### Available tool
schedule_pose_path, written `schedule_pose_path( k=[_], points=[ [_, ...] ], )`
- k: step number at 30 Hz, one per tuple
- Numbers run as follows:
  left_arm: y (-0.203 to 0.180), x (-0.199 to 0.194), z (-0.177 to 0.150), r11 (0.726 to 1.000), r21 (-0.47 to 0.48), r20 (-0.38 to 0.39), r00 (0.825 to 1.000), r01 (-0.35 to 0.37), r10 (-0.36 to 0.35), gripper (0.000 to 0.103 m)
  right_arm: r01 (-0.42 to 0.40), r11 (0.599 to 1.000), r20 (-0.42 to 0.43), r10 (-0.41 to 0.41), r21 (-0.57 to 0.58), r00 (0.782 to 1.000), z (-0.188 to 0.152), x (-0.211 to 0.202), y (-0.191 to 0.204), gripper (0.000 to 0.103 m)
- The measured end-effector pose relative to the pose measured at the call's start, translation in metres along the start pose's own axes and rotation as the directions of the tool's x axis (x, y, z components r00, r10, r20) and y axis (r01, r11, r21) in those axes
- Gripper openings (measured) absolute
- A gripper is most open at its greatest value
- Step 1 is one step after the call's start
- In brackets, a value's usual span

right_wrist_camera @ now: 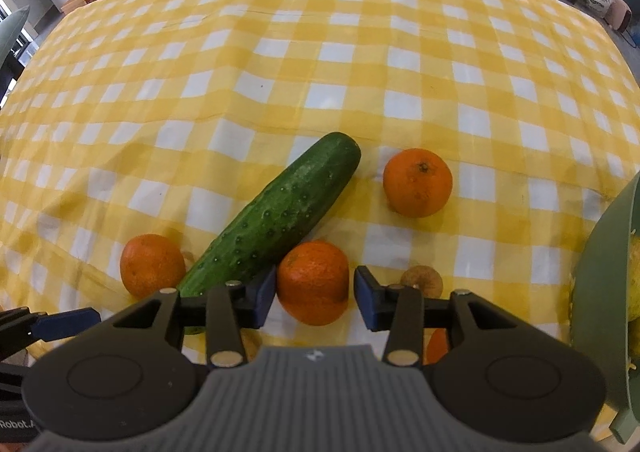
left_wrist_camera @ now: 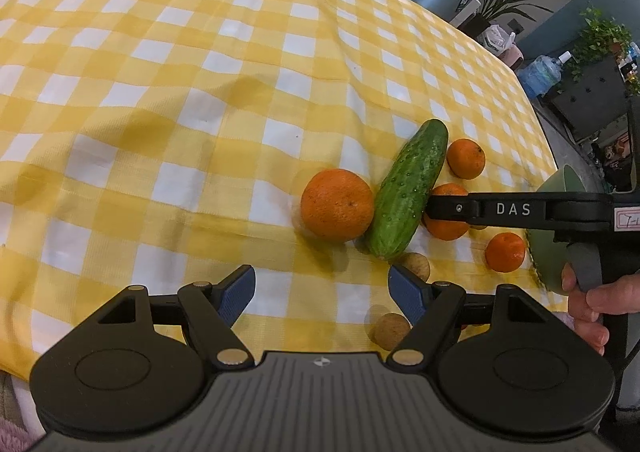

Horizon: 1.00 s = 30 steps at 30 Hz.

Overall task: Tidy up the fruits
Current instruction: 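Hold the orange in the right gripper while the left gripper grasps another orange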

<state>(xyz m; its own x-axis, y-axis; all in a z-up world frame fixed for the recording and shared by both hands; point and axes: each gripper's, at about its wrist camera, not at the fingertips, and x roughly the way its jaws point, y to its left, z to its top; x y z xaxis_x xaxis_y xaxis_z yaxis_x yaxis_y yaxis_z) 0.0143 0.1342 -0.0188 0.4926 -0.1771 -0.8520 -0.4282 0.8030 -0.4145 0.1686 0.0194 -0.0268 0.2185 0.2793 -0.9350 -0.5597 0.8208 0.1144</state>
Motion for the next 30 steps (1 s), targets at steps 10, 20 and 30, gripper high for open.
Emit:
schedule_pose_path(
  k=[10, 20, 30],
  points=[
    [0.008, -0.008, 0.004, 0.999, -0.008, 0.021, 0.999, 0.032, -0.032, 0.089, -0.004, 1.0, 0.027, 0.003, 0.014, 1.0, -0.01, -0.008, -0.006, 0.037],
    [0.031, -0.001, 0.012, 0.993, -0.108, 0.005, 0.999, 0.048, -0.048, 0.089, 0.064, 0.987, -0.041, -0.071, -0.147, 0.997, -0.021, -0.004, 0.012, 0.04],
    [0.011, 0.009, 0.008, 0.999, 0.044, 0.068, 0.997, 0.017, -0.02, 0.089, 0.082, 0.986, 0.012, -0.081, -0.148, 0.997, -0.028, 0.003, 0.013, 0.038]
  ],
)
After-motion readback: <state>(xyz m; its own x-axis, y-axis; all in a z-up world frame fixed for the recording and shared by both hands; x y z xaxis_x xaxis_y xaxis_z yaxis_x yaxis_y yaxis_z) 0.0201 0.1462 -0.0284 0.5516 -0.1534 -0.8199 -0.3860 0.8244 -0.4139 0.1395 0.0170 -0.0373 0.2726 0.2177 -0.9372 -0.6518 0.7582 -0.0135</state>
